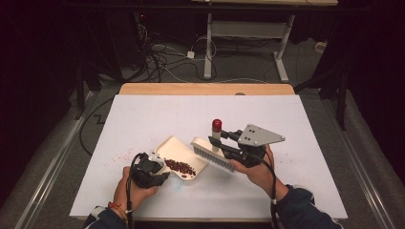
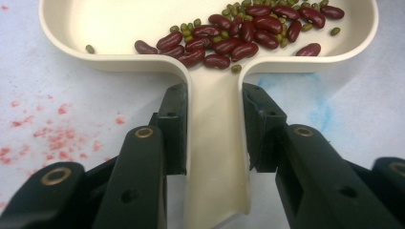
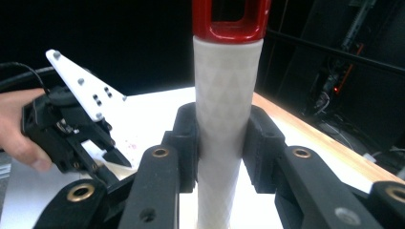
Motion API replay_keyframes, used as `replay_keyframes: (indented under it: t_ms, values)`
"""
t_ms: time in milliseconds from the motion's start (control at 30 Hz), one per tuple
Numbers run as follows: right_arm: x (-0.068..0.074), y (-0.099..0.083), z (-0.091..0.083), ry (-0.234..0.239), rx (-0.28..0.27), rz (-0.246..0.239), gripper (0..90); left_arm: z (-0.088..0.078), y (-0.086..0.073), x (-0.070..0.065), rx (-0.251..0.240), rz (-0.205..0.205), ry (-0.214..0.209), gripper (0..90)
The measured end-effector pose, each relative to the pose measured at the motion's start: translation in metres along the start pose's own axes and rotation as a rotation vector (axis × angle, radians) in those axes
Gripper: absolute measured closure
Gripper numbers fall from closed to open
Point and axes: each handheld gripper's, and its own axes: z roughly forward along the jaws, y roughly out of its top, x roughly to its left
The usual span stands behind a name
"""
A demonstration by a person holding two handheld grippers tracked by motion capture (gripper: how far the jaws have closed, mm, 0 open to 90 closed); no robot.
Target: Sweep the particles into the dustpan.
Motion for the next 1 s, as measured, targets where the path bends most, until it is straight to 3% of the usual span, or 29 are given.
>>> replay_keyframes:
  t_ms: [500,900,1000]
  values:
    - [-0.03,-0.013,-0.048,-0.076,0.053,0.029,69.7,0.001,0.0,0.014,-0.011,-0.03,0.031,63.9]
    - [-0.047,-0.025,-0.081,-0.098,0.108,0.05,69.7,-0.004,-0.002,0.024,-0.02,-0.066,0.048,64.0]
    - [-0.05,-0.028,-0.087,-0.086,0.112,0.065,69.7,-0.006,-0.004,0.027,-0.024,-0.082,0.051,64.0]
